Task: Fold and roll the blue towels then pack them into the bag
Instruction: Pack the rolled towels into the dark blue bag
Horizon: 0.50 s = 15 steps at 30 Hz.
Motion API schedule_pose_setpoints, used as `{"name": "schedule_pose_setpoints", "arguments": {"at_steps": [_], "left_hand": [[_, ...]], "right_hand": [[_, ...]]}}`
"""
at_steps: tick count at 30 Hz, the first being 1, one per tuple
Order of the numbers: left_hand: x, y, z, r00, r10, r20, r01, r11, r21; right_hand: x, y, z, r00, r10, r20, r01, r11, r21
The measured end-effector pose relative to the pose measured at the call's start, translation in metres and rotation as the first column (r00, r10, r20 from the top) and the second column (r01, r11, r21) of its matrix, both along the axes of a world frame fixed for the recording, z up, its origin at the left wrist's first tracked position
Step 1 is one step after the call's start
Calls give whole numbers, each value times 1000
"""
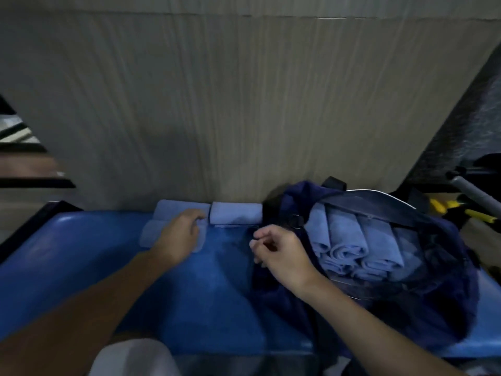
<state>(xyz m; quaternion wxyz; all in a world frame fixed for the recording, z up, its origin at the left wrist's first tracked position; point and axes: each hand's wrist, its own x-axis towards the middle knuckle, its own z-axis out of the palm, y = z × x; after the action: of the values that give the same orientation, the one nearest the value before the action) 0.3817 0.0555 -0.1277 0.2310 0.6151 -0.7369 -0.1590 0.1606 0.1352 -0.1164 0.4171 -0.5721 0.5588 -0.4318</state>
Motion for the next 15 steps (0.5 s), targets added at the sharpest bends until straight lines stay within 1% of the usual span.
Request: {"name": "schedule_pose_setpoints", "arguments": {"at_steps": [3, 7, 8, 10, 11, 12, 13, 14, 15], "left_hand": [[37, -14, -15, 994, 5, 110, -17, 995, 101], [66, -33, -31, 958, -115, 263, 61, 977, 202], [67, -37, -31, 925, -127, 359, 45, 973, 228], [67, -43, -29, 813, -141, 565, 6, 972, 233], [66, -44, -28, 766, -154, 624, 8, 973, 231], [65, -45, -27, 740, -166, 652, 15, 973, 230], [67, -45, -27, 736, -168, 656, 23, 974, 224], [69, -44, -27, 757, -165, 632, 25, 974, 225], [71, -43, -28, 801, -160, 577, 21, 971, 239]], "right_hand": [[27, -9, -8, 1000, 23, -4, -22, 998, 58], [49, -20, -15, 998, 43, -39, -39, 993, 108], [52, -22, -16, 998, 48, -45, -43, 993, 111], [55, -27, -18, 997, 56, -56, -49, 991, 123], [57, -28, -18, 996, 59, -62, -50, 990, 132], [57, -30, -19, 996, 62, -67, -52, 988, 142], [57, -30, -19, 995, 66, -69, -55, 987, 150], [58, -31, -19, 995, 69, -73, -58, 986, 156], [58, -31, -19, 994, 71, -79, -58, 986, 155]]}}
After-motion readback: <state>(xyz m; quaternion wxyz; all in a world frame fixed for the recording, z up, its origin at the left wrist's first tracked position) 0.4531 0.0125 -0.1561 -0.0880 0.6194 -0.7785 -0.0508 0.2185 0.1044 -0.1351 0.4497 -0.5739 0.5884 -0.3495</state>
